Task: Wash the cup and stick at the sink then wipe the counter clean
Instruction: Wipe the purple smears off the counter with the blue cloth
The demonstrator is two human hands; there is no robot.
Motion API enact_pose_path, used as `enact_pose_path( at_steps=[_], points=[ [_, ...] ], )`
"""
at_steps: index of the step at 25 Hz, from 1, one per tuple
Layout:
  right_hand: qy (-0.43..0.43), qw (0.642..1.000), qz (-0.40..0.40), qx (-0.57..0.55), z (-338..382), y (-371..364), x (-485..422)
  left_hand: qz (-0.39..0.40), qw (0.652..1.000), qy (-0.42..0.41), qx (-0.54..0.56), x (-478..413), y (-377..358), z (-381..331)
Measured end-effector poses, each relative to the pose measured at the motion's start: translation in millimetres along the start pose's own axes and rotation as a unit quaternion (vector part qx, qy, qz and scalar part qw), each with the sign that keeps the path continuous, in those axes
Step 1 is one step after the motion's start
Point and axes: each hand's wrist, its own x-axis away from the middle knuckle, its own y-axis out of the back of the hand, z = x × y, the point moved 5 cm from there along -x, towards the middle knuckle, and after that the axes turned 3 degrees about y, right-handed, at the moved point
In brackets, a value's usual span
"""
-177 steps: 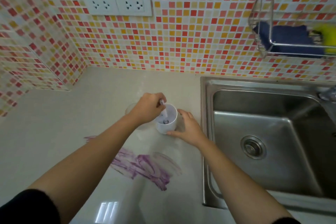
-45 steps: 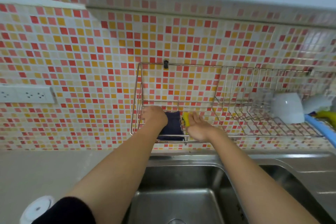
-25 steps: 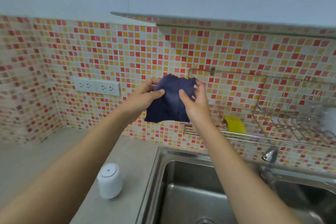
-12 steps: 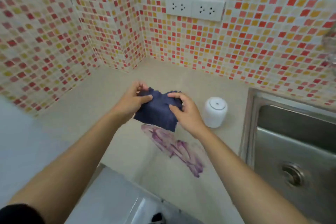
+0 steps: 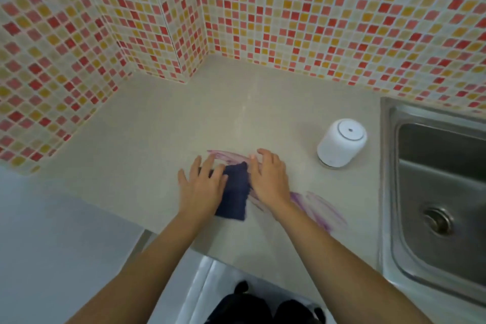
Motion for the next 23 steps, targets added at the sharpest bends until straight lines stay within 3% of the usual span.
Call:
enact_pose_path(
  at_steps=[2, 5, 8, 11, 14, 18, 20, 23],
  points=[
    [0.033, 0.998, -0.049, -0.016, -11, 21, 15, 0.044, 0.991, -0.121, -0.017, 9, -15, -18],
    [0.018, 0.993, -0.117, 0.025, -65, 63, 61, 0.152, 0.975, -0.158, -0.047, 0, -40, -13],
    [-0.082, 0.978, -0.159, 0.108, -135, 104, 94, 0.144, 0.986, -0.082, -0.014, -69, -57, -7],
    [-0.144, 0.964, -0.139, 0.173, -179, 123, 90, 0.128, 0.991, -0.044, 0.002, -133, -57, -29],
    [-0.127, 0.966, -0.079, 0.213, -196, 120, 81, 0.139, 0.989, -0.037, 0.023, -103, -60, -24],
    [-0.125, 0.961, -0.066, 0.238, -203, 111, 84, 0.12, 0.993, 0.008, -0.013, -1, -44, 31],
    [-0.124, 0.959, -0.054, 0.249, -202, 109, 81, 0.124, 0.991, 0.038, -0.019, -22, -40, 54],
    [-0.125, 0.958, -0.044, 0.253, -206, 108, 80, 0.088, 0.991, 0.101, -0.002, -120, -44, 59]
  ],
)
